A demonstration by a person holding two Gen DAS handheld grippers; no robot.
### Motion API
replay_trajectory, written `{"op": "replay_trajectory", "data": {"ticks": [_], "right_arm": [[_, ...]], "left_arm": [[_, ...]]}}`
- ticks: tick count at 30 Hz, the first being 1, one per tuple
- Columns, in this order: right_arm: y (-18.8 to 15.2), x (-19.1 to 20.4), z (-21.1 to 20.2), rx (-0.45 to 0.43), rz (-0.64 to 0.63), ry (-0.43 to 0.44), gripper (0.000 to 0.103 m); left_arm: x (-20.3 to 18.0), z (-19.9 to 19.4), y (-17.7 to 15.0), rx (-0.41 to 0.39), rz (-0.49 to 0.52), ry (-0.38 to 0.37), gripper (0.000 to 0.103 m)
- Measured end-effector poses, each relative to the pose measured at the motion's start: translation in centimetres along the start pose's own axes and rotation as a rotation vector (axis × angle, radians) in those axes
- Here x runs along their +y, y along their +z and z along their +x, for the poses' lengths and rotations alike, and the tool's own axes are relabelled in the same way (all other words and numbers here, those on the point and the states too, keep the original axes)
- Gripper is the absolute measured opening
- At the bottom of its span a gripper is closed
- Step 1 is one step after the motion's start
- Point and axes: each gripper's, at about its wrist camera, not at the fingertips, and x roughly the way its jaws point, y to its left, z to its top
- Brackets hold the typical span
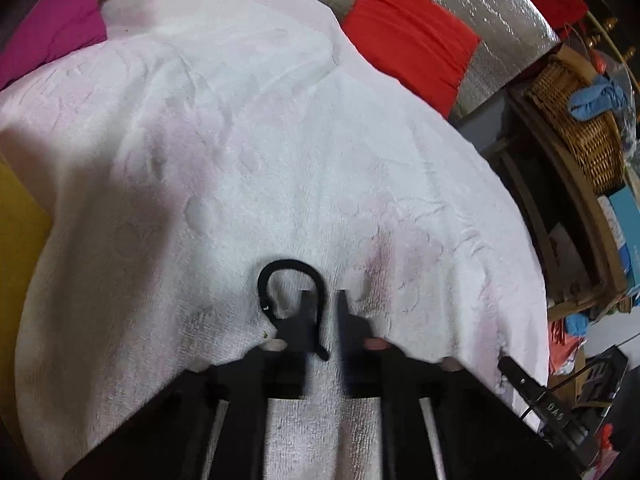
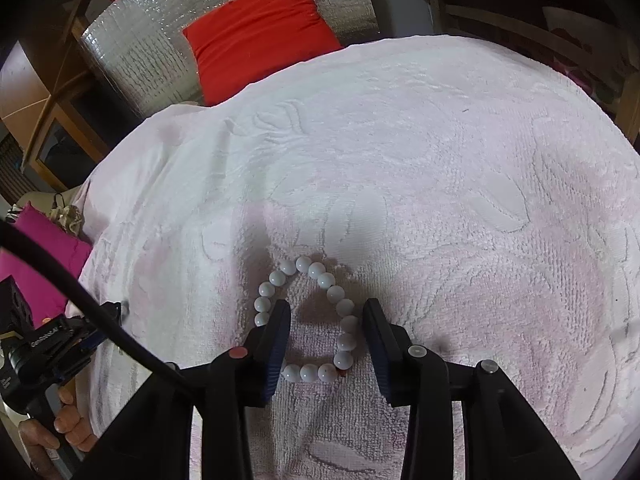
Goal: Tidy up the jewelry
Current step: 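Lift the hair tie with the left tool while the right tool grasps the pearl bracelet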
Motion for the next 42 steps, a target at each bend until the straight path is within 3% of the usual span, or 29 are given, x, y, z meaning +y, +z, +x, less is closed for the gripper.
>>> {"op": "replay_trajectory", "data": {"ticks": [7, 20, 25, 32, 34, 36, 42], "right_arm": [[-0.1, -0.2, -0.1, 0.004, 0.010, 0.012, 0.042], [0.0, 0.0, 0.0, 0.001, 0.009, 0.002, 0.042], [0.0, -0.1, -0.1, 0.004, 0.010, 0.006, 0.042], [-0.3, 0.0, -0.2, -0.004, -0.006, -0.002, 0.042], [-0.4, 0.2, -0.2, -0.012, -0.014, -0.026, 0.036], [-0.5, 0.2, -0.3, -0.020, -0.014, -0.069, 0.013], [-0.4, -0.3, -0.7, -0.038, 0.029, -0.072, 0.010]], "left_arm": [[-0.7, -1.2, 0.0, -0.030, -0.007, -0.066, 0.005], [-0.3, -7.4, 1.0, -0.103, -0.226, -0.417, 0.005], [0.0, -9.5, 1.1, -0.145, -0.261, -0.442, 0.005], [1.1, -9.2, 1.1, -0.141, -0.290, -0.455, 0.005], [1.7, -9.3, 1.0, -0.137, -0.299, -0.453, 0.005], [2.3, -9.4, 1.0, -0.133, -0.309, -0.454, 0.005], [3.7, -9.7, 0.9, -0.133, -0.328, -0.434, 0.005]]}}
